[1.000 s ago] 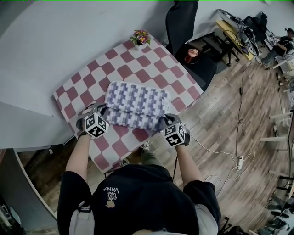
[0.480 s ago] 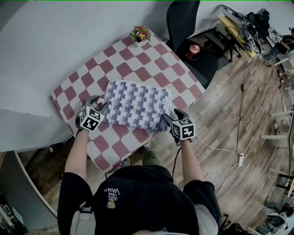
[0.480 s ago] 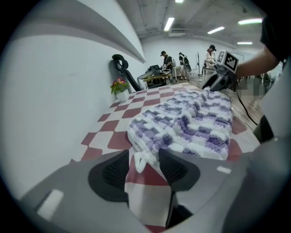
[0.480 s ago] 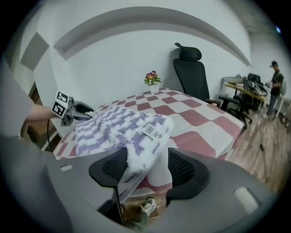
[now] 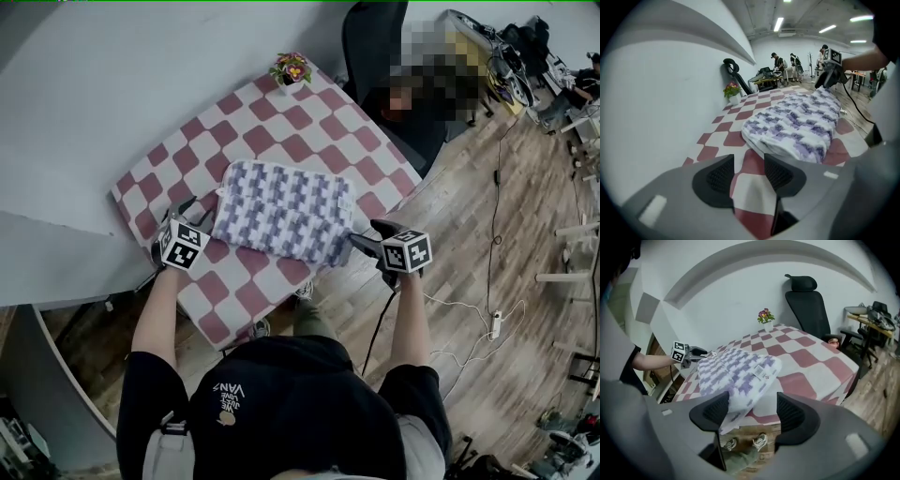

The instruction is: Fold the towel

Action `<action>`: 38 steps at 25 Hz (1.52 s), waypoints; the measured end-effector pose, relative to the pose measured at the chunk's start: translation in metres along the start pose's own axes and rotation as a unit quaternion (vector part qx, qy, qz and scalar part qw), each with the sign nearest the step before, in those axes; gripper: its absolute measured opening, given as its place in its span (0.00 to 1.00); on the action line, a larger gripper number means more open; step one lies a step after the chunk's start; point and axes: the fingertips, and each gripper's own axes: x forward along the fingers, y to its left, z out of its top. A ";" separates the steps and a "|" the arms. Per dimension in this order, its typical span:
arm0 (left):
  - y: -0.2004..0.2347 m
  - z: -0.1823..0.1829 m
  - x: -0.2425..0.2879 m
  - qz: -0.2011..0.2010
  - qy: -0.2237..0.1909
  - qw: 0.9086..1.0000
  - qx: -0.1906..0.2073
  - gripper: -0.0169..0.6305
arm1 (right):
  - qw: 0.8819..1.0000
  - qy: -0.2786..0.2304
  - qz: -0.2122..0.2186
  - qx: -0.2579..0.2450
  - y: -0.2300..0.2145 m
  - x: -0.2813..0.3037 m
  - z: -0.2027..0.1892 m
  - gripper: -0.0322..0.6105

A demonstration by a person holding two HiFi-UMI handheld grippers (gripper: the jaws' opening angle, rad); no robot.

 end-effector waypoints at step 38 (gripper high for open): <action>-0.115 -0.025 -0.032 -0.231 -0.009 0.883 0.408 0.43 | 0.834 0.116 -0.074 -0.534 0.068 0.042 -0.065 0.60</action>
